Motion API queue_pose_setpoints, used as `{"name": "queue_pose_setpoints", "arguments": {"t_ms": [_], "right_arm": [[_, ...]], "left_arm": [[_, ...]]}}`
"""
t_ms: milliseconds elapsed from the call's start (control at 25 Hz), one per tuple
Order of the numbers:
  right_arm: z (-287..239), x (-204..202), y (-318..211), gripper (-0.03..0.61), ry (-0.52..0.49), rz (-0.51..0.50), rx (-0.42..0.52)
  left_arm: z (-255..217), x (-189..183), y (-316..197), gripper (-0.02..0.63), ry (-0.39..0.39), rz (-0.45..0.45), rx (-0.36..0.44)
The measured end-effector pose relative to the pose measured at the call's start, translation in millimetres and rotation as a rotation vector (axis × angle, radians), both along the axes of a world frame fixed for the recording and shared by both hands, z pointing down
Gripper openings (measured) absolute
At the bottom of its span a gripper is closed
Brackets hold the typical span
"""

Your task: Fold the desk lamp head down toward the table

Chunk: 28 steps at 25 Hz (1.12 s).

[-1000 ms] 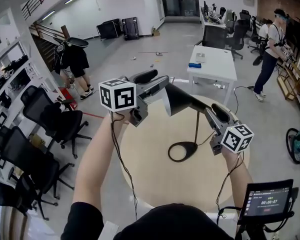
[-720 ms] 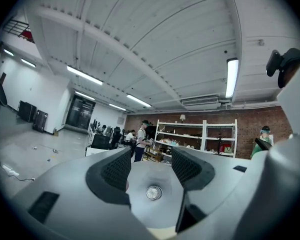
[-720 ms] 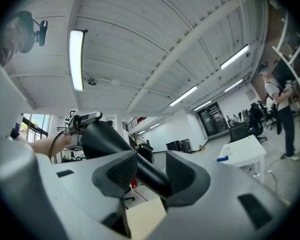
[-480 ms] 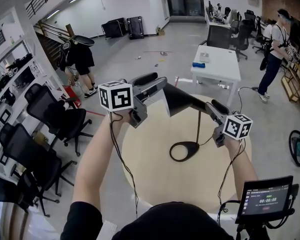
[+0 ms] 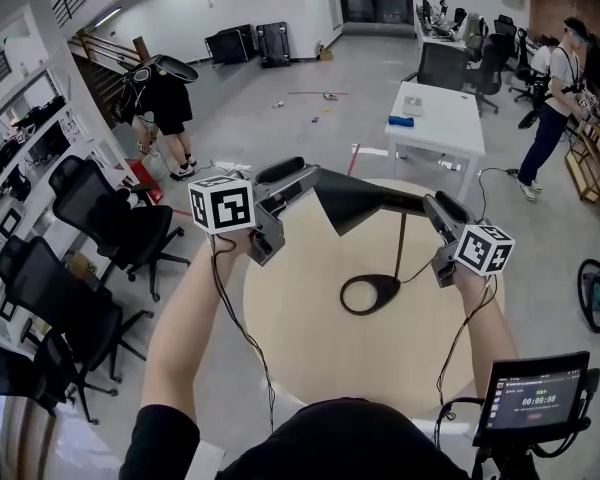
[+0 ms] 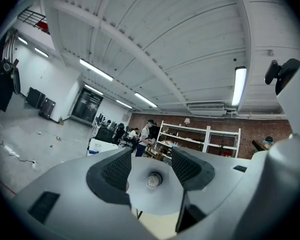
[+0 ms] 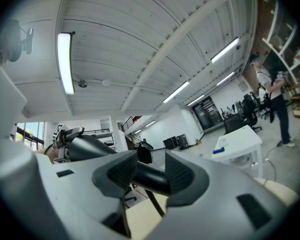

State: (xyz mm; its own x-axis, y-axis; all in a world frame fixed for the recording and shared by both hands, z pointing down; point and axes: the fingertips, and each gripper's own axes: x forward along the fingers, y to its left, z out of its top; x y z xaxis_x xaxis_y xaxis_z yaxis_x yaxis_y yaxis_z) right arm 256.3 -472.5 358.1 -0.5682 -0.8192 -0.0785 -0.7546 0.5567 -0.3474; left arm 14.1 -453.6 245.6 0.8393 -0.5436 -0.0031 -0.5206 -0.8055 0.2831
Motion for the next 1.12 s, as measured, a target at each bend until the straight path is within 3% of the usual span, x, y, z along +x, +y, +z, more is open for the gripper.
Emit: {"name": "queue_pose_setpoints", "arguments": {"t_ms": [240, 480, 960, 1120], "right_arm": [[4, -1, -1, 0.164, 0.036, 0.027, -0.018], [2, 5, 1, 0.164, 0.109, 0.053, 0.021], [-3, 9, 4, 0.164, 0.169, 0.068, 0.044], [-7, 12, 3, 0.164, 0.171, 0.076, 0.046]], "left_arm": [[18, -16, 3, 0.256, 0.025, -0.023, -0.031], [46, -24, 2, 0.256, 0.049, -0.033, -0.087], [91, -33, 6, 0.256, -0.058, -0.077, -0.12], [110, -34, 6, 0.256, -0.054, -0.083, -0.162]]}}
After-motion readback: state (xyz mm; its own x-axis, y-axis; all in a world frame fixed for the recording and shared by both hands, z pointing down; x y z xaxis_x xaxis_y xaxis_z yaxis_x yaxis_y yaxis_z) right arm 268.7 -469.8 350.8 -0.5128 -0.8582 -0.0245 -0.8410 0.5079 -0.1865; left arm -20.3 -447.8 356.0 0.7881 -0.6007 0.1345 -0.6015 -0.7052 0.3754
